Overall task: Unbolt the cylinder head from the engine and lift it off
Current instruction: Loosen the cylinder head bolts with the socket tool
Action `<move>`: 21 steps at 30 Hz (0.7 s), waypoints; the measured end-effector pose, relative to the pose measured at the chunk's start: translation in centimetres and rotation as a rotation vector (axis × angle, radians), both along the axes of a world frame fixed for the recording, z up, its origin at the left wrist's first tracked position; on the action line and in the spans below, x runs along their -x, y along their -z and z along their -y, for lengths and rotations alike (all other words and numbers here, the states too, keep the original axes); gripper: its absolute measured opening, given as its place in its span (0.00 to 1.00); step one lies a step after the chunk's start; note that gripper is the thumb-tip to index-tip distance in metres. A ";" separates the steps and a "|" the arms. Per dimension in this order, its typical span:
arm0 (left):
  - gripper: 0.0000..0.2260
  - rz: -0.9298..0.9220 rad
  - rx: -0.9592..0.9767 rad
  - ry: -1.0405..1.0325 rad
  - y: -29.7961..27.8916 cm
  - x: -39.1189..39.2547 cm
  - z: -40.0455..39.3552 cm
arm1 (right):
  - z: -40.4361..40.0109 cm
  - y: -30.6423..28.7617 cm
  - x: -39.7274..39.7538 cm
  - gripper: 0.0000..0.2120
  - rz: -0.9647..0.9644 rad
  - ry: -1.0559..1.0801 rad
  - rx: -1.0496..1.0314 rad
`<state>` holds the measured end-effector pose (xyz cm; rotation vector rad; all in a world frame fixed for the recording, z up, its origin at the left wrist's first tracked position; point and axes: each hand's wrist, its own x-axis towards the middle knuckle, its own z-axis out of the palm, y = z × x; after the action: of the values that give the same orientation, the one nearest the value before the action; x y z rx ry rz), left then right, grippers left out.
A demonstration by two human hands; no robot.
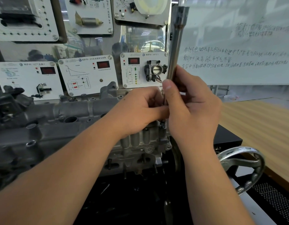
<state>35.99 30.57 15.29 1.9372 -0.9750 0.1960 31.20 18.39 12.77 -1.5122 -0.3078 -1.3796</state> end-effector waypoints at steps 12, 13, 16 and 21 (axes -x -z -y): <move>0.07 0.005 0.008 0.060 0.1 -0.2 -0.2 | -0.2 0.0 -0.1 0.19 -0.009 -0.079 0.015; 0.08 0.008 -0.002 0.043 0.1 -0.2 -0.2 | -0.3 0.1 -0.2 0.18 0.012 -0.030 0.015; 0.03 -0.047 0.017 0.076 0.1 -0.1 -0.3 | -0.3 0.2 -0.2 0.15 0.009 0.002 -0.002; 0.04 -0.075 0.026 0.110 0.1 -0.1 -0.3 | -0.3 0.1 0.0 0.19 -0.021 -0.094 -0.005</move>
<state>36.10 30.91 15.19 1.8479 -1.0212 0.0718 31.21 18.64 12.71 -1.4890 -0.3577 -1.2894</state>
